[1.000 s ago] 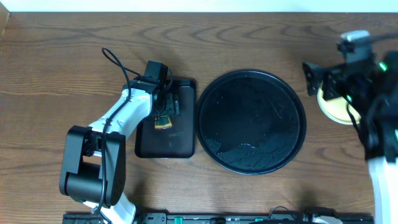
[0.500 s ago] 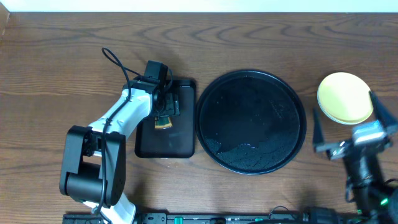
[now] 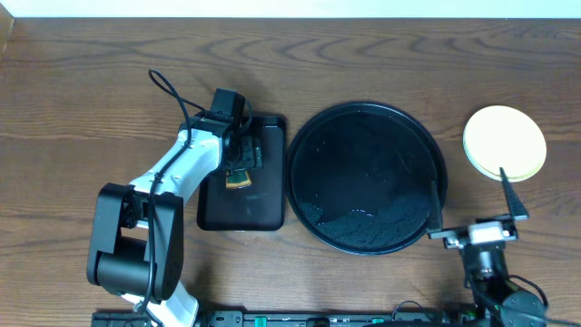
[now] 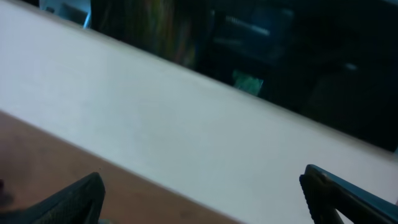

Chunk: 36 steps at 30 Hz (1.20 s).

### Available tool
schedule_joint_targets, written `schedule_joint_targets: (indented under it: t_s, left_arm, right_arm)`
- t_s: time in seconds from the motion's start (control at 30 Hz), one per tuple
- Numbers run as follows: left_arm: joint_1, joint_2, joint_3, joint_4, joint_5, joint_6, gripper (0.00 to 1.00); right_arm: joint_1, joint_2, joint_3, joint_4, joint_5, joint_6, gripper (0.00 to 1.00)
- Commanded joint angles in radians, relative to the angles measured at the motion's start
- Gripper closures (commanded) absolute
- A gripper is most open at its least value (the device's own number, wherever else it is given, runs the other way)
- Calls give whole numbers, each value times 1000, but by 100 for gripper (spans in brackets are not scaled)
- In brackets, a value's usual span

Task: Clean dirty plates on tray and stack at the side

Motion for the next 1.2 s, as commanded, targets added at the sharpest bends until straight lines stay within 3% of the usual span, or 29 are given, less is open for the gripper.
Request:
schedule_joint_targets:
  t_s: [0.0,0.23,1.17]
  left_arm:
    - [-1,-3,-7,1,-16,2,15]
    - [-1,-3,-7,1,-16,2,15]
    - [-1,-3,-7,1,-16,2,15]
  right_arm:
    - [6,-8,-49,-24,0,17,1]
    - [19,-8,-47,-342,11,14,1]
    - [24,-8,-46,-338,10,24,1]
